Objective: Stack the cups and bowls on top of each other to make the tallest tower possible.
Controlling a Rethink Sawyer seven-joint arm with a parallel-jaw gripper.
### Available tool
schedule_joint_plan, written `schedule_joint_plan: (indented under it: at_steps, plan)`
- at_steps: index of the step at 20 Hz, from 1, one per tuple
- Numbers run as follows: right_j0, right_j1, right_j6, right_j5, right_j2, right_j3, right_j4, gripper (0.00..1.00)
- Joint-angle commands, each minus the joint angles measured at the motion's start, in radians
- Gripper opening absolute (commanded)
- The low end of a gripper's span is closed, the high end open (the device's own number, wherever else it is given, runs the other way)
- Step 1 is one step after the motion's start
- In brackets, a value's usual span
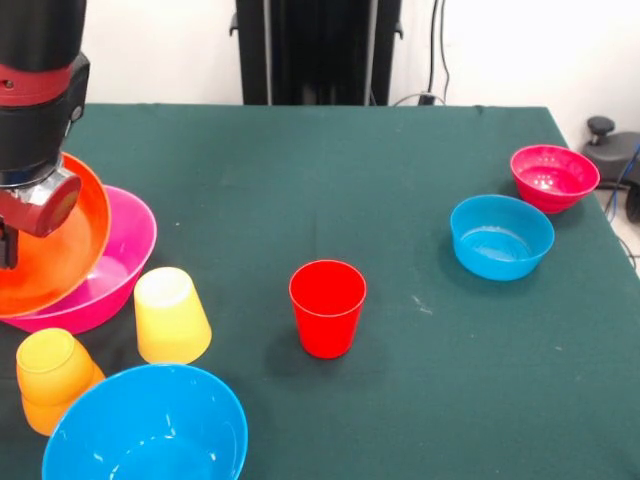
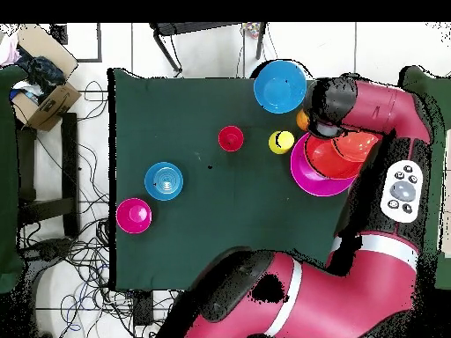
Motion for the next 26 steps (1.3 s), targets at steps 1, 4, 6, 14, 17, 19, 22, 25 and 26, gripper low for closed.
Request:
schedule_joint_plan:
  at_steps: [1,4,6,14,17,19,22,25,26]
  plan:
    - [0.026,0.017,0.265,0.131,0.028,-0.052,0.092,0.00]
    - [0.035,0.031,0.283,0.164,0.012,-0.082,0.123,0.00]
    - [0.047,0.032,0.309,0.181,-0.001,-0.084,0.143,0.00]
    - [0.065,0.048,0.376,0.198,-0.041,-0.082,0.186,0.00]
    - [0.063,0.050,0.378,0.172,-0.016,-0.082,0.219,0.00]
    - [0.062,0.063,0.357,0.173,0.002,-0.103,0.237,0.00]
    - [0.070,0.067,0.388,0.168,-0.005,-0.104,0.259,0.00]
    - [0.079,0.068,0.396,0.151,-0.019,-0.091,0.273,0.00]
    - [0.082,0.070,0.402,0.143,-0.023,-0.087,0.279,0.00]
